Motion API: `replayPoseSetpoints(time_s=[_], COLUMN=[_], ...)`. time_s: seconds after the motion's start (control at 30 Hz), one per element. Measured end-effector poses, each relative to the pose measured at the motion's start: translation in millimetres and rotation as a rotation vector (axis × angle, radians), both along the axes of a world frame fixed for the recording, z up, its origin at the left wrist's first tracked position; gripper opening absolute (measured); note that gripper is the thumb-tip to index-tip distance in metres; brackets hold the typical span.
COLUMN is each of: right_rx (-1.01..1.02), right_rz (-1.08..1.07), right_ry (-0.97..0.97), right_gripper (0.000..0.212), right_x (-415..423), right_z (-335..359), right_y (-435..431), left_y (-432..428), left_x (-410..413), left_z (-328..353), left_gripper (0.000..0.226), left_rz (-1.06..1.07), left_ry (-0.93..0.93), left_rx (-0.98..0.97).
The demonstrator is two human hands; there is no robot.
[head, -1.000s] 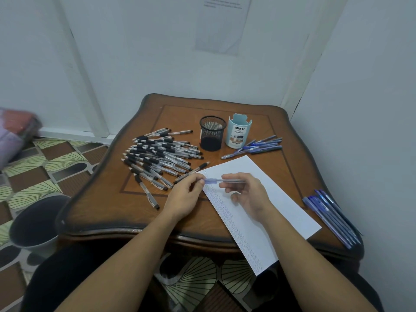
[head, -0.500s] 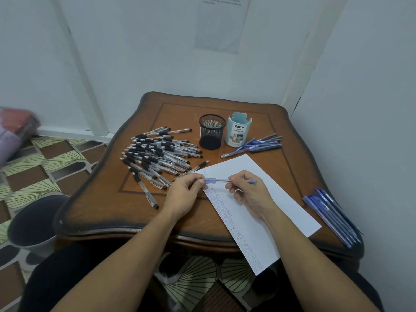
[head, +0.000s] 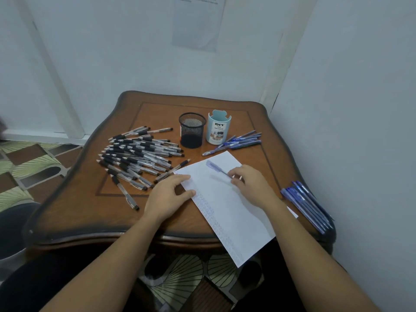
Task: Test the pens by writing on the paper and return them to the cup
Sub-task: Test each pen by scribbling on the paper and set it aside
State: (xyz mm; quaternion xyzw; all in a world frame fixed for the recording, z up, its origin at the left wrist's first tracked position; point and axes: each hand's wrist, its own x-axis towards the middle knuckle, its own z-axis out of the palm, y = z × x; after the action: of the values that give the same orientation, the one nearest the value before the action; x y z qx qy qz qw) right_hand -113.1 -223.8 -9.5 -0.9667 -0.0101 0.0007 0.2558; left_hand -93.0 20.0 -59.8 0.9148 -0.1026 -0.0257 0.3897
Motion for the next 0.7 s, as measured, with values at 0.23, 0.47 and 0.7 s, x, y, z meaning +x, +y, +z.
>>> replayPoseSetpoints(time_s=[0.23,0.47,0.7], right_rx=[-0.008,-0.172,-0.175], right_rz=[-0.334,-0.47,-0.468], right_ry=[-0.049,0.084,0.13], right_gripper=[0.033,0.028,0.029], right_x=[-43,-79,-82], right_z=[11,3,2], right_y=[-99,-136,-132], left_y=[-1,-1,-2], left_x=[3,3,1], left_z=[-5,-4,-2], left_gripper=[0.04,0.038,0.04], left_rz=[-0.016,-0.014,-0.016], left_ry=[-0.036,-0.037,-0.018], left_rx=[0.049,0.048,0.066])
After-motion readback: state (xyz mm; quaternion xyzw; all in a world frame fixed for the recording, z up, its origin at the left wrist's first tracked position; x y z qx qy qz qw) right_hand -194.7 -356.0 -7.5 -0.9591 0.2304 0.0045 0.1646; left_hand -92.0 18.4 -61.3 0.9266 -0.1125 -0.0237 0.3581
